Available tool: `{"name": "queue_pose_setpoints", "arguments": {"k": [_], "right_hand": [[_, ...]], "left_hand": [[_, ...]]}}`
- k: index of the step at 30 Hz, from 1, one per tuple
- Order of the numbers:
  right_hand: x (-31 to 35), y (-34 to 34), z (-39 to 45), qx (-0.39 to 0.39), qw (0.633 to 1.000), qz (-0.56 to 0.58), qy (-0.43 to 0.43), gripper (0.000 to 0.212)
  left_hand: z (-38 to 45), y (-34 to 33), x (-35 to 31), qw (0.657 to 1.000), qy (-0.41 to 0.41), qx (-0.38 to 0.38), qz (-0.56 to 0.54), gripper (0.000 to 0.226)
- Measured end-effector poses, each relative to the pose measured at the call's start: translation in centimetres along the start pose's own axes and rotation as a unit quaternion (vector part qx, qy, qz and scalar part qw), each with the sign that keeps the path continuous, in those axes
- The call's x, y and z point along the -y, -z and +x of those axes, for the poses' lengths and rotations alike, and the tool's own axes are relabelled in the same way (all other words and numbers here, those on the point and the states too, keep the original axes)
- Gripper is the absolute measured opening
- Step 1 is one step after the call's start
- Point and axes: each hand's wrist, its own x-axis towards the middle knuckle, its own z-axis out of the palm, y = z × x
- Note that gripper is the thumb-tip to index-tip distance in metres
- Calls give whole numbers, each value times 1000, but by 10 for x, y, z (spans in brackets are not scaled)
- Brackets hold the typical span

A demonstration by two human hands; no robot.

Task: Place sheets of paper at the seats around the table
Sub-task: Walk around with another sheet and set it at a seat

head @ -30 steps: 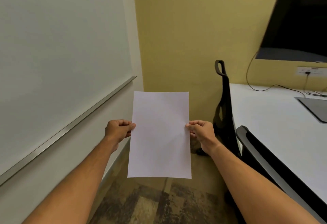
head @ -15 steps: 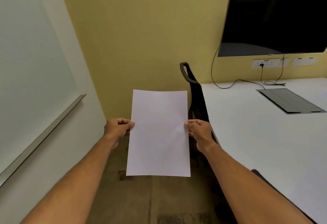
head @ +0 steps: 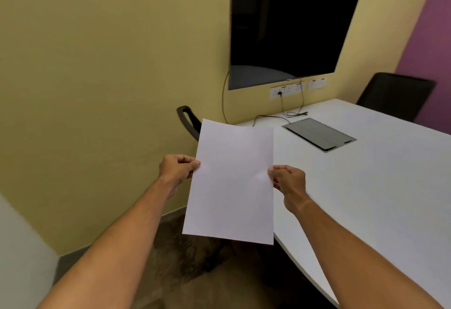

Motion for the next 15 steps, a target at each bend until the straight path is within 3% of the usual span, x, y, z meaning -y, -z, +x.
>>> {"name": "queue_pose_setpoints", "arguments": {"k": [8, 15], "right_hand": [[15, 15, 69, -121, 992, 15, 23, 10], [16, 29, 141, -167, 985, 24, 36, 11]], "left_hand": [[104, -79, -27, 992, -18, 124, 6, 9], [182, -151, -35, 983, -22, 181, 6, 12]]}}
